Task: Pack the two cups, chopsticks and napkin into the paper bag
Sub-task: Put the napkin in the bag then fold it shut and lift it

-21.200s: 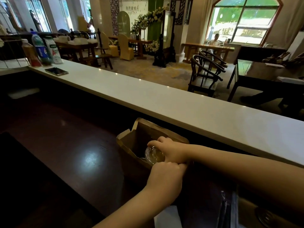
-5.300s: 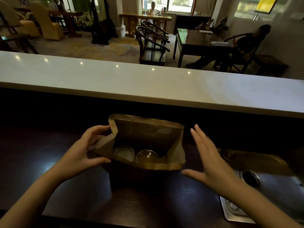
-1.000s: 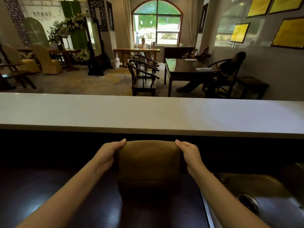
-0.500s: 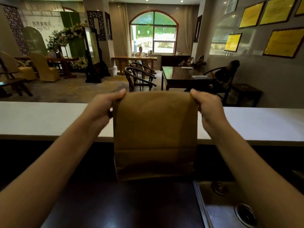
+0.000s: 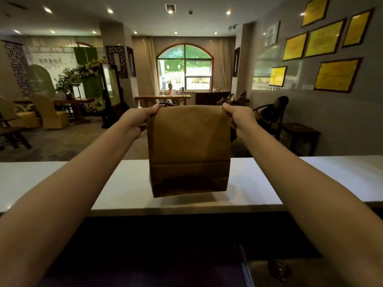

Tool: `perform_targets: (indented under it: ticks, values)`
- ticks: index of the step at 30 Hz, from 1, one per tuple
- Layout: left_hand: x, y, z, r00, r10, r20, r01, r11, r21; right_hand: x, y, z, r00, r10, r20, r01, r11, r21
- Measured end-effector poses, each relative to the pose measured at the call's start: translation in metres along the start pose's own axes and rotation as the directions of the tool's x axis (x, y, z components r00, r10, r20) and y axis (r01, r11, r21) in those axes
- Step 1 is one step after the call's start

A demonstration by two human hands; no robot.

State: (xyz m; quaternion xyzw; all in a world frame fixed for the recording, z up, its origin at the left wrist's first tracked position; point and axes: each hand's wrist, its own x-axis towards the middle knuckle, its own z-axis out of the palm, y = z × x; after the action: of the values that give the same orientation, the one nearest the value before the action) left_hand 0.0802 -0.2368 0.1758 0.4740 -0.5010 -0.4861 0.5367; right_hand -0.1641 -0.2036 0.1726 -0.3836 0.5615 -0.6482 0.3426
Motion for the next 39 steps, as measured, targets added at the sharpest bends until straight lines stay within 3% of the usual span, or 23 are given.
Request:
perform_targets:
  ticks: [6,13,29,35,37,39]
  values:
    - [0.036,-0.031,0.012,0.999,0.014,-0.039,-0.009,0.99,0.143,0.033,0.03,0.01,0.999,0.025,-0.027,-0.026,0.999,-0.038]
    - [0.055,-0.05,0.022,0.999,0.032,-0.026,-0.028,0.988,0.151,0.053,0.057,0.014,0.996,0.016,-0.085,-0.023,0.996,-0.082]
    - [0.055,-0.06,0.02,0.989,0.143,0.046,-0.15,0.96,0.237,0.047,0.059,0.003,0.959,-0.234,0.159,0.274,0.913,-0.302]
    - [0.051,-0.061,0.022,0.973,0.23,0.019,-0.228,0.946,0.23,0.044,0.055,0.002,0.95,-0.189,0.25,0.281,0.869,-0.407]
    - [0.054,-0.061,0.023,0.954,0.296,-0.043,-0.256,0.881,0.398,0.044,0.052,0.002,0.948,-0.217,0.235,0.315,0.756,-0.574]
    - [0.055,-0.061,0.024,0.891,0.447,-0.079,-0.285,0.686,0.67,0.043,0.052,0.002,0.927,-0.283,0.246,0.367,0.543,-0.755]
